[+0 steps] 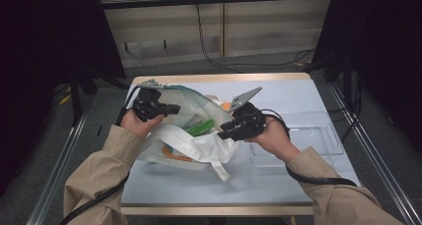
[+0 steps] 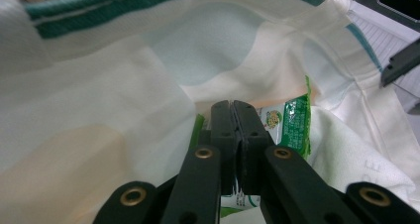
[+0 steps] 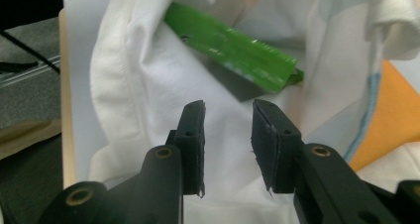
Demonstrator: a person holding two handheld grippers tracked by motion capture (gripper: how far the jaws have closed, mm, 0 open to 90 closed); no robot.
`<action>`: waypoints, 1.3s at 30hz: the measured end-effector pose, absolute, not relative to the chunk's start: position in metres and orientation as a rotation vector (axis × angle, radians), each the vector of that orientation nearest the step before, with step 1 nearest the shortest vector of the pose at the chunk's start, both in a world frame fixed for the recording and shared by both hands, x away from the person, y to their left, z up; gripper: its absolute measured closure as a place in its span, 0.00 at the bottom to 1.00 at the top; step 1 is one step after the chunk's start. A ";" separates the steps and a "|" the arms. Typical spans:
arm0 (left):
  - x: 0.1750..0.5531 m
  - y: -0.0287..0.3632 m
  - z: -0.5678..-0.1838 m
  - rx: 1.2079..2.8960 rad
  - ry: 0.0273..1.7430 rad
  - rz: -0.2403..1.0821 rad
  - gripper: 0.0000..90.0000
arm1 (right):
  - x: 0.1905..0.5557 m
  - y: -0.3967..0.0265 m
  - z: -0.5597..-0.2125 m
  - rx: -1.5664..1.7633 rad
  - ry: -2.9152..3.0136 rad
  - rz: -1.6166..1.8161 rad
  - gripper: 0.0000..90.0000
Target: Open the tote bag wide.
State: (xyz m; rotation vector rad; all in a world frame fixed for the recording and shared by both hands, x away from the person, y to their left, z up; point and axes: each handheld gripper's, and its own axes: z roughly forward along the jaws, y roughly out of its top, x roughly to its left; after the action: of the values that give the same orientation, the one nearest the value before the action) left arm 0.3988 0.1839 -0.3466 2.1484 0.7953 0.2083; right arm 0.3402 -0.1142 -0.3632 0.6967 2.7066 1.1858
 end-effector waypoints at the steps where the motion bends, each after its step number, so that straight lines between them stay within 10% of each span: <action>1: 0.399 0.184 -0.348 2.147 0.790 0.194 0.98 | 0.342 -0.114 -0.363 0.708 2.697 1.182 0.74; 39: 0.383 0.201 -0.379 2.180 0.802 0.137 1.00 | 0.398 -0.109 -0.364 0.804 2.632 1.120 0.93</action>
State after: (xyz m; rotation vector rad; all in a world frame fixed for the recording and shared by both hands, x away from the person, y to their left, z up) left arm 0.3830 0.2006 -0.3787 2.1801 0.8023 0.1372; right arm 0.3976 -0.1092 -0.3638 0.8041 2.6316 1.1196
